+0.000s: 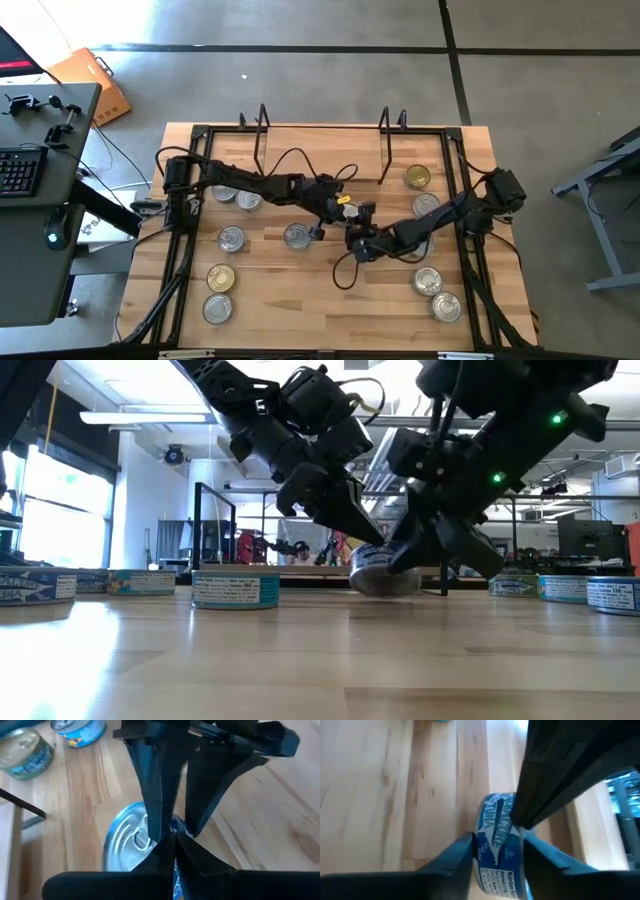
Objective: Stack canned seafood by type on shelf
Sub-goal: Put the blue tuna can on the shelf
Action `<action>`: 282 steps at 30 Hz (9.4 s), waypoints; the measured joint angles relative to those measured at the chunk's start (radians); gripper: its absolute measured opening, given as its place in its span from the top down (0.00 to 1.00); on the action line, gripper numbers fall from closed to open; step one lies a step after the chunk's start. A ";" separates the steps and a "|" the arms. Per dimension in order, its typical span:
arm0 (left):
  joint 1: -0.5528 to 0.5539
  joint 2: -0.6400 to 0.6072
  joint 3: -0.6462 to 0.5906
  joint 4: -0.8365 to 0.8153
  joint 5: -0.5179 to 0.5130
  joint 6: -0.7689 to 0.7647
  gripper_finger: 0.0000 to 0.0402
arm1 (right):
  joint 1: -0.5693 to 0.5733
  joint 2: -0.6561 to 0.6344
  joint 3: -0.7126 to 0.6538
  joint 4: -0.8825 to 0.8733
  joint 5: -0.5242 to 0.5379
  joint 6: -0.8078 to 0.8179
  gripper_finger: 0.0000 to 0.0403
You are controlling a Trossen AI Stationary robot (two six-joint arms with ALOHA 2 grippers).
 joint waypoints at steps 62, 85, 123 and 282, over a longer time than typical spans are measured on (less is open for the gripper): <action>-0.002 0.095 0.166 -0.414 -0.121 0.070 1.00 | -0.106 -0.048 -0.207 -0.060 0.000 1.020 0.83; 0.044 0.091 0.167 -0.580 -0.467 -0.014 1.00 | 0.136 -0.047 -0.186 0.110 -0.186 0.924 0.95; 0.063 -0.075 -0.012 -0.306 -0.204 -0.011 1.00 | 0.155 -0.048 -0.188 0.126 -0.116 0.942 0.95; -0.068 -0.983 -0.666 -0.078 -0.118 -0.306 1.00 | -0.680 0.032 0.294 -0.314 -0.070 -0.296 0.44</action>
